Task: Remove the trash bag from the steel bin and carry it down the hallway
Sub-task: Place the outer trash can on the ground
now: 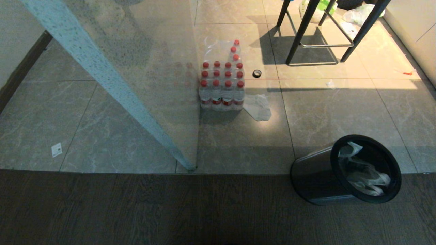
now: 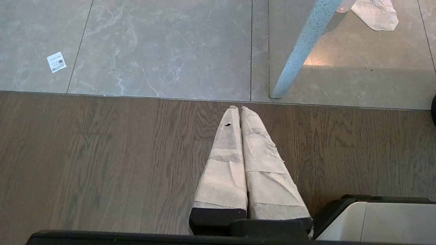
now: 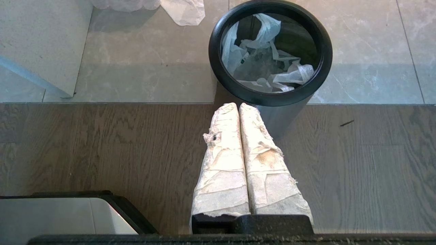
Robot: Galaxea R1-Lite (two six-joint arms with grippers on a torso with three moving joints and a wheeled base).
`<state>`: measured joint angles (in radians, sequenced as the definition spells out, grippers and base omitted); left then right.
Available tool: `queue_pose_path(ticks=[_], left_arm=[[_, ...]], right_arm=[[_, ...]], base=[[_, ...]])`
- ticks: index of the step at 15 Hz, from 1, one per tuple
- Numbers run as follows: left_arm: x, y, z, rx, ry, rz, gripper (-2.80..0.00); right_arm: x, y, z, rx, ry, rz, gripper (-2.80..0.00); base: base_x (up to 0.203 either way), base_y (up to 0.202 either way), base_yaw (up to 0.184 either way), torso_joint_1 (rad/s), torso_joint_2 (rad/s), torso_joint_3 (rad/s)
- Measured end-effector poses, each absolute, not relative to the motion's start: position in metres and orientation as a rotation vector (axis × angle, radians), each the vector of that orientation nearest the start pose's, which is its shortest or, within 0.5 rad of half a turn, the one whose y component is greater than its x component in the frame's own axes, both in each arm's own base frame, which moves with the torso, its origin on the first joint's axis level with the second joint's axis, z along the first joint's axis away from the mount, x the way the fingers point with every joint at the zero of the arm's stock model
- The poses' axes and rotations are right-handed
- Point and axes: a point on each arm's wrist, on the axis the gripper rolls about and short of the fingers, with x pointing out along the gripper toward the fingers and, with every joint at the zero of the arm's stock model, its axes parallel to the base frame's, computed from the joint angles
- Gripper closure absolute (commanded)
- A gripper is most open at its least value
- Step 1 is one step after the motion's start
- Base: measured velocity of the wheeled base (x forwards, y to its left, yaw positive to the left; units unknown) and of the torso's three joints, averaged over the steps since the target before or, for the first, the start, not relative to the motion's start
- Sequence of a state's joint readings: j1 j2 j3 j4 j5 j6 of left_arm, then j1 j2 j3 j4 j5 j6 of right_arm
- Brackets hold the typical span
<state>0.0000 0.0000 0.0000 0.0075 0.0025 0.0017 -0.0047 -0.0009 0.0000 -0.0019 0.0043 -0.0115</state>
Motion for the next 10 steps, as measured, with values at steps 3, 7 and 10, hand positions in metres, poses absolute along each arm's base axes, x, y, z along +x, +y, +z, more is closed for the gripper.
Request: queue_pose_path(ticks=[3, 7, 10], left_arm=[[-0.023, 0.000, 0.075, 0.001, 0.008, 0.003, 0.00], [-0.023, 0.000, 0.075, 0.002, 0.008, 0.002, 0.00], [-0.023, 0.000, 0.075, 0.002, 0.008, 0.002, 0.00]], right_arm=[[-0.024, 0.000, 0.077, -0.023, -0.001, 0.001, 0.00], [-0.044, 0.000, 0.142, -0.043, -0.084, -0.006, 0.00], [-0.047, 0.000, 0.201, -0.044, 0.039, -0.015, 0.00]], base=[[0.000, 0.000, 0.000, 0.000, 0.00, 0.000], [0.000, 0.000, 0.000, 0.000, 0.00, 0.000], [0.000, 0.000, 0.000, 0.000, 0.00, 0.000]])
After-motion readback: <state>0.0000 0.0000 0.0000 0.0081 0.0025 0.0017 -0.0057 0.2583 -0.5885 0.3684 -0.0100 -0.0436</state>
